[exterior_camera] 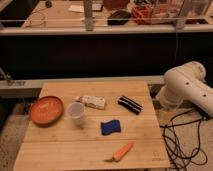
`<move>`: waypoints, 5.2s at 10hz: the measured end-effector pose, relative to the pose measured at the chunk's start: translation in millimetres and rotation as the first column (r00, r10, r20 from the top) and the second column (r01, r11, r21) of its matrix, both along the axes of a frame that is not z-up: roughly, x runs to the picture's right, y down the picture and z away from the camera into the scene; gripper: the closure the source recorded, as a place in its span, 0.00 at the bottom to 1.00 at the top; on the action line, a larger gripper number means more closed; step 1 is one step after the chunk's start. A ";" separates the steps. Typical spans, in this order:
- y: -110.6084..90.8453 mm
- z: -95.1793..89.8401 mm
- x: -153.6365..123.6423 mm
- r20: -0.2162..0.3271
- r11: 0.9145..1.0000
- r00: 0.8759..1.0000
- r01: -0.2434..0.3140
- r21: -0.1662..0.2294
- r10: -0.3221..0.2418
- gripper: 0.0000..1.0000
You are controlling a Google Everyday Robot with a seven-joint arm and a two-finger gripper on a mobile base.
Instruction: Pick up the ceramic cup
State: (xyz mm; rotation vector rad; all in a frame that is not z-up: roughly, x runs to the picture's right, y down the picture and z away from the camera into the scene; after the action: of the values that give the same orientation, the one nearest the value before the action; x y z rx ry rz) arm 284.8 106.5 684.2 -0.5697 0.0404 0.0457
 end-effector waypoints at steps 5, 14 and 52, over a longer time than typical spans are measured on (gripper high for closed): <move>0.0 0.0 0.0 0.000 1.000 1.000 0.000 0.000 0.000 0.20; 0.0 -0.1 -0.2 0.000 1.000 1.000 0.001 0.000 -0.001 0.20; 5.3 130.8 -373.3 0.577 0.433 0.080 0.745 0.506 -0.813 0.20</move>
State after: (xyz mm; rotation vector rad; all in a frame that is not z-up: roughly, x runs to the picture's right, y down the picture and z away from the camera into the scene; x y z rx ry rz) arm -88.5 111.8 815.0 -0.3668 -0.5316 -1.3413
